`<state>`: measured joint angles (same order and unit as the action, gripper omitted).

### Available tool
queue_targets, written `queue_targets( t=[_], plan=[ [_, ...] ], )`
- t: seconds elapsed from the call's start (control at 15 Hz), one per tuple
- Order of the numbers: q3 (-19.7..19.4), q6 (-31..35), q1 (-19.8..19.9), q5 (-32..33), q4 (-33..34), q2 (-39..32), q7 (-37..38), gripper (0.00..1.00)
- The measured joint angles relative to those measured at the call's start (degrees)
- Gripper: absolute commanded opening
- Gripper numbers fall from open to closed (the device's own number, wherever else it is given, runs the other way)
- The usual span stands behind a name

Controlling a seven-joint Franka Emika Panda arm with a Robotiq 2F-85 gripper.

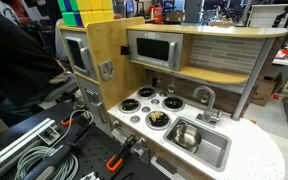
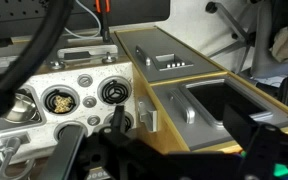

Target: Remove the object from the stove and put it in the pot that is in the sink

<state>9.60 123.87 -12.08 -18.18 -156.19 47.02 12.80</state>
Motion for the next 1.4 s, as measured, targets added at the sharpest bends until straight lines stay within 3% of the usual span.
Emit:
queue_targets(
  t=[0.53,0.67,1.13,1.27,1.4],
  plan=[
    [0.0,0.3,0.06,-0.04,-0.02,-0.15,0.22,1.0],
    [0.07,4.1,0.79,-0.22,-0.06,-2.38,2.95,1.0],
    [0.78,30.69,8.73,2.95,0.62,-26.47,9.95,1.0],
    [1.84,36.48,13.15,9.8,1.8,-33.89,14.52,1.0],
    [4.33,40.82,20.08,19.4,3.95,-41.23,21.08,1.0]
  ],
)
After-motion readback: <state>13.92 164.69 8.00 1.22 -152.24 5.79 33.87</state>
